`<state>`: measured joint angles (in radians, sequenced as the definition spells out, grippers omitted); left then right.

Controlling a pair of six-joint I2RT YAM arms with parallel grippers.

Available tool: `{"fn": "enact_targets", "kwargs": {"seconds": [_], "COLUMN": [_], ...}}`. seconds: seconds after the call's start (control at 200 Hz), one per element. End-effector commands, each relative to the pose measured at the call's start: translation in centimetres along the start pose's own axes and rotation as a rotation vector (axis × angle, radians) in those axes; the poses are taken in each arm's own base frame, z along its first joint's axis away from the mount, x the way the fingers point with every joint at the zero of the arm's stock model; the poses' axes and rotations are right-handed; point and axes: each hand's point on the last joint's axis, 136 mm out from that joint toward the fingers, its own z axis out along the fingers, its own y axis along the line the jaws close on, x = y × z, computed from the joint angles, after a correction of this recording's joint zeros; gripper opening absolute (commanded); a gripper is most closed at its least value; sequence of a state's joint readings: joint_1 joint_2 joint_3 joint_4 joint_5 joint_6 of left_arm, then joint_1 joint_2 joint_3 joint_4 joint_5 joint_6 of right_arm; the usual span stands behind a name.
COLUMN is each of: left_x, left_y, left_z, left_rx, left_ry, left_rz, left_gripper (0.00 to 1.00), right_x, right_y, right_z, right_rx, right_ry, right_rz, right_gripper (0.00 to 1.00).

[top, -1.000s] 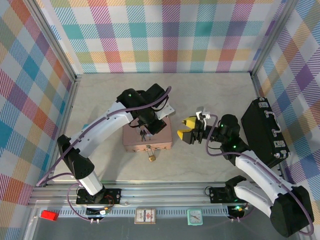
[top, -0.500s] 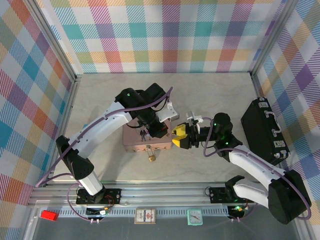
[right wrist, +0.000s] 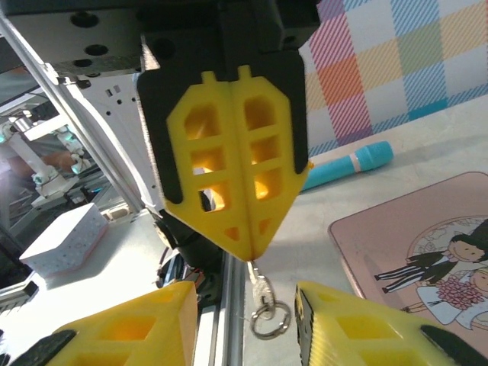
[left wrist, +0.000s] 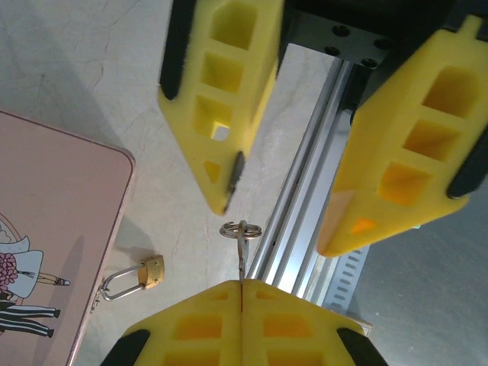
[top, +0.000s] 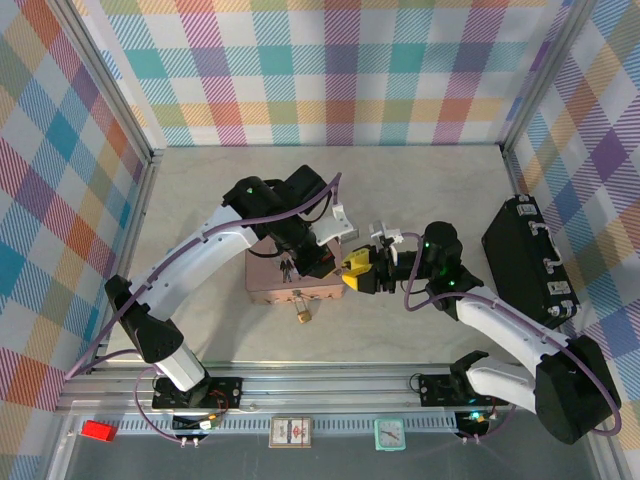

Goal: Unlock the padlock with the key

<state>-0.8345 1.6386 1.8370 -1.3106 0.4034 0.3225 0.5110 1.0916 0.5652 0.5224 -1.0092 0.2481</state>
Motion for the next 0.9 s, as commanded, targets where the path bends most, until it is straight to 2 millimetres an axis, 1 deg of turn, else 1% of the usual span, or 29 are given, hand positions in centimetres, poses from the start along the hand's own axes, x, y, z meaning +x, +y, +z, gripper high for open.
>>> {"fn": "enact_targets", "kwargs": {"seconds": [0.0,0.09,0.25,0.42,0.605,0.675,0.83,0.895], "left_x": [0.0,-0.3,-0.9,-1.1,-1.3,-1.3,-1.4,-1.4], "left_y": [-1.4,-1.4,-1.3,-1.4,-1.5,-1.4,-1.2,-1.1], "left_z": [-1.2,-1.1,-0.9,-0.8,-0.7,-0.3,0.2,0.4], "left_rx": [0.025,0.026,0.028,0.041,0.052,0.056,0.059,0.061], "left_ry": [-0.022,-0.029,-0.040,-0.045,-0.049,-0.041,-0.033,-0.030], "left_rz": [0.040,0.045,0.057,0.064,0.064,0.063,0.060,0.060], "left_gripper": [0.00,0.00,0.00,0.00,0.00,0.00,0.00,0.00], "right_x": [-1.1,-1.1,-0.7,-0.2,-0.3,-0.2,-0.4,-0.3], "right_y": [0.3,0.3,0.2,0.1,-0.1,-0.3,-0.4,-0.4], "right_z": [0.1,0.1,0.0,0.0,0.1,0.1,-0.1,-0.2], "right_rx": [0.005,0.005,0.014,0.022,0.036,0.054,0.084,0.095], "right_ry": [-0.014,-0.015,-0.003,0.007,0.009,0.007,0.006,0.006], "right_rz": [-0.058,-0.061,-0.058,-0.055,-0.066,-0.068,-0.079,-0.083], "right_gripper": [0.40,0.39,0.34,0.30,0.29,0.28,0.23,0.22]}}
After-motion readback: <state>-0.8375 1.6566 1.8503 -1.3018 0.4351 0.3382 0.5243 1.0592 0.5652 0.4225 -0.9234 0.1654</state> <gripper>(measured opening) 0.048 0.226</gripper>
